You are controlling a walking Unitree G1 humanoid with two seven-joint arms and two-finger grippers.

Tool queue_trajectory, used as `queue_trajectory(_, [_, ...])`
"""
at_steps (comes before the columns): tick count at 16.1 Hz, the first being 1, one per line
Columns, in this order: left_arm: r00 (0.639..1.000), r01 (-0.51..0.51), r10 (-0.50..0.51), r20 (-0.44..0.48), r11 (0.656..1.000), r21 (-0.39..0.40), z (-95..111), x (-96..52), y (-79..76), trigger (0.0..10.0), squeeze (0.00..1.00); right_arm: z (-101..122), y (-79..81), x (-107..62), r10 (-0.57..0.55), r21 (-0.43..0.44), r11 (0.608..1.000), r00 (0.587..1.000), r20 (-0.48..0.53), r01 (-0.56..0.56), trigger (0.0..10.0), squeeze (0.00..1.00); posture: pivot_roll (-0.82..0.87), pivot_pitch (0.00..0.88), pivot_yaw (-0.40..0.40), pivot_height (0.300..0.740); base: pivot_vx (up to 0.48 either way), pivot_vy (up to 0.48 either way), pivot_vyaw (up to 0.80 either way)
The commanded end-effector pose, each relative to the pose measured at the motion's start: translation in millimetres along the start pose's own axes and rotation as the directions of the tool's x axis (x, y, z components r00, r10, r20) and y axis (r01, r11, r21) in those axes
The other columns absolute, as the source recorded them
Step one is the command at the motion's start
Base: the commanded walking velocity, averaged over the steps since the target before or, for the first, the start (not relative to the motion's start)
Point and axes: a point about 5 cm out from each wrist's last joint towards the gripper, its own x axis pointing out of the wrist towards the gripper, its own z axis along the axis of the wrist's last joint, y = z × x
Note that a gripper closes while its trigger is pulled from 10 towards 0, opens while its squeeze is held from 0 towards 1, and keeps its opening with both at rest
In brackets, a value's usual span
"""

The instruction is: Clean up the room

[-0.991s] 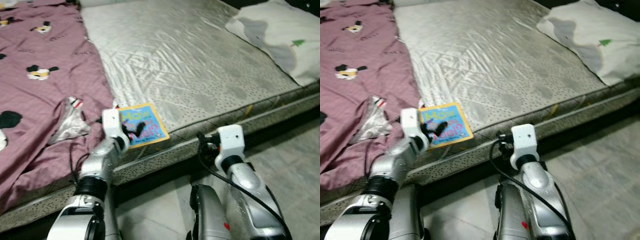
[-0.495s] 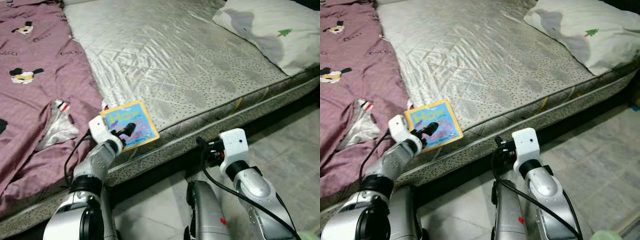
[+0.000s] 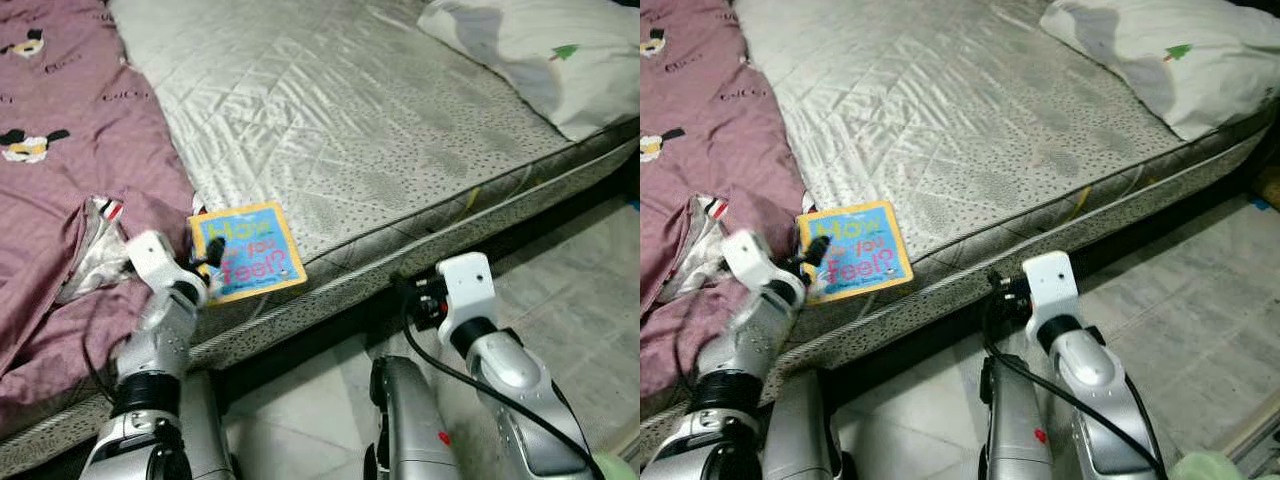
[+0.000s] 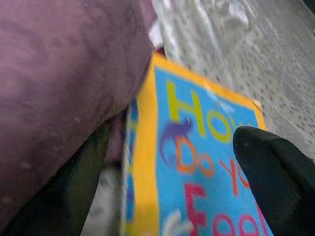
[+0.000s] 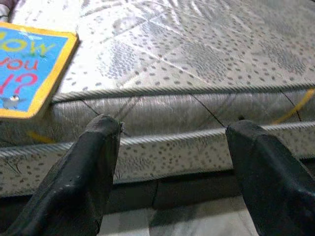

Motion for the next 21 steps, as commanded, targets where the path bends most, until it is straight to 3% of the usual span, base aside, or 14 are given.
queue_trajectory(1, [0.999,-0.043,0.044,-0.023,0.998,0.056,-3,-3.9,5.2,10.0,0.0,-1,0.5,0.1,0.003,0.003,1.0,1.0,-0.005,-0.003,10.0,0.0,-0.12,0.162,0.008,0.51,0.0,0.0,0.0])
queue_trajectory(5, [0.987,-0.124,0.13,-0.094,0.99,0.071,-21,-12.4,20.3,10.0,0.0,-2,3.2,1.8,-0.001,0.006,1.0,1.0,-0.007,0.001,10.0,0.0,-0.12,0.16,0.014,0.51,0.0,0.0,0.0])
queue_trajectory(7, [0.967,-0.145,0.15,-0.204,0.989,0.039,-35,-10.1,23.2,10.0,0.0,-2,3.0,2.3,-0.003,-0.007,1.0,1.0,-0.012,0.003,10.0,0.0,-0.12,0.159,0.015,0.51,0.0,0.0,0.0])
queue_trajectory(11, [0.948,-0.15,0.131,-0.29,0.988,-0.042,-43,-3.9,12.5,10.0,0.0,0,-5.1,2.6,-0.046,-0.032,0.998,0.999,-0.005,0.046,10.0,0.0,-0.13,0.158,0.014,0.51,0.0,0.0,0.0])
queue_trajectory(14, [0.954,-0.164,0.131,-0.269,0.981,-0.102,-43,-0.1,7.7,10.0,0.0,1,-6.4,2.2,-0.057,-0.039,0.998,0.998,0.002,0.057,10.0,0.0,-0.14,0.158,0.013,0.51,0.0,0.0,0.0])
queue_trajectory(15, [0.959,-0.171,0.133,-0.251,0.976,-0.135,-42,1.3,6.6,5.5,0.0,2,-6.8,2.4,-0.06,-0.044,0.997,0.998,0.007,0.06,10.0,0.0,-0.14,0.158,0.013,0.51,0.0,0.0,0.0])
queue_trajectory(18, [0.959,-0.152,0.102,-0.266,0.973,-0.174,-43,5.9,0.2,2.6,0.0,4,-8.9,4.2,-0.068,-0.05,0.996,0.997,0.019,0.069,10.0,0.0,-0.14,0.15,0.009,0.51,0.0,0.0,0.0])
queue_trajectory(20, [0.971,-0.121,0.064,-0.228,0.962,-0.245,-36,12.9,-8.2,2.2,0.0,5,-9.2,5.7,-0.069,-0.058,0.996,0.997,0.027,0.071,10.0,0.0,-0.14,0.146,0.008,0.51,0.0,0.0,0.0])
queue_trajectory(21, [0.974,-0.121,0.061,-0.217,0.955,-0.271,-32,15.4,-10.9,2.9,0.0,6,-9.3,6.0,-0.069,-0.064,0.995,0.997,0.03,0.071,10.0,0.0,-0.14,0.146,0.008,0.51,0.0,0.0,0.0])
